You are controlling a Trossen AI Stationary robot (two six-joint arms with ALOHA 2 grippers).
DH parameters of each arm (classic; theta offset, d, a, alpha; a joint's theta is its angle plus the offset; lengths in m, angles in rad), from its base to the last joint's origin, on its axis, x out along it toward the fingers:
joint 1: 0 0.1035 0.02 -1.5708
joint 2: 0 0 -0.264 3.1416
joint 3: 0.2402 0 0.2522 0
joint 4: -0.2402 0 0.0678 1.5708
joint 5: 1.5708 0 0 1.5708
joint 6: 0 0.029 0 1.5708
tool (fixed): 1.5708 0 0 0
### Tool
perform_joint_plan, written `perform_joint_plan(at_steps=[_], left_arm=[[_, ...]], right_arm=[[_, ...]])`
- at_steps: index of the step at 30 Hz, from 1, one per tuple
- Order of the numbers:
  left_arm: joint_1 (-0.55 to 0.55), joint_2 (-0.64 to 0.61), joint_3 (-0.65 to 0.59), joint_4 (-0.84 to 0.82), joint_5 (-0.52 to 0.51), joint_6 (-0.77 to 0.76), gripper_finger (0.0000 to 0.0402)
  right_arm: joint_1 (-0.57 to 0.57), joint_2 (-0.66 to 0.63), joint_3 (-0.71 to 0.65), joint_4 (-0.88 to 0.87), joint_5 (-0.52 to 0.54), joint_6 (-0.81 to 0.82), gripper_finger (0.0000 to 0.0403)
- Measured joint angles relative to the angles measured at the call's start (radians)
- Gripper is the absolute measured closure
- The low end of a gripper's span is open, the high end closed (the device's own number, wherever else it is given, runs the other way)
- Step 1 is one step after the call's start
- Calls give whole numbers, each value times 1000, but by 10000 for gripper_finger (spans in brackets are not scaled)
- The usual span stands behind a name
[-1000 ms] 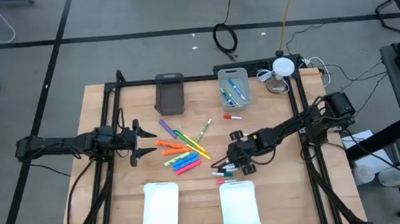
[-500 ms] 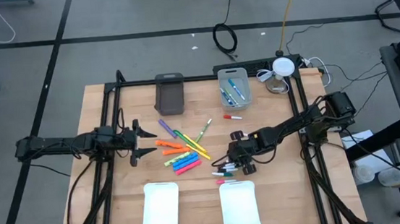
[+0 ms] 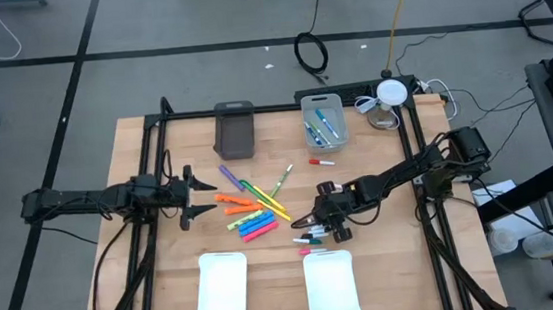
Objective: Pick & Place Markers
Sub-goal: Put the brown marker pen into the gray bin
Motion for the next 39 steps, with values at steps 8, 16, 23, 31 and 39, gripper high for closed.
perform_joint_plan(at_steps=[8, 16, 23, 31, 39], left_arm=[[0, 0, 0, 0, 0, 0, 151], [0, 0, 0, 0, 0, 0, 151], [0, 0, 0, 0, 0, 0, 151], [0, 0, 0, 0, 0, 0, 151], [0, 0, 0, 0, 0, 0, 151]], right_arm=[[0, 0, 0, 4, -1, 0, 381], [0, 0, 0, 8, -2, 0, 379], [0, 2, -1, 44, -2, 0, 382], [2, 3, -2, 67, 28, 42, 382], [1, 4, -3, 98, 30, 53, 382]])
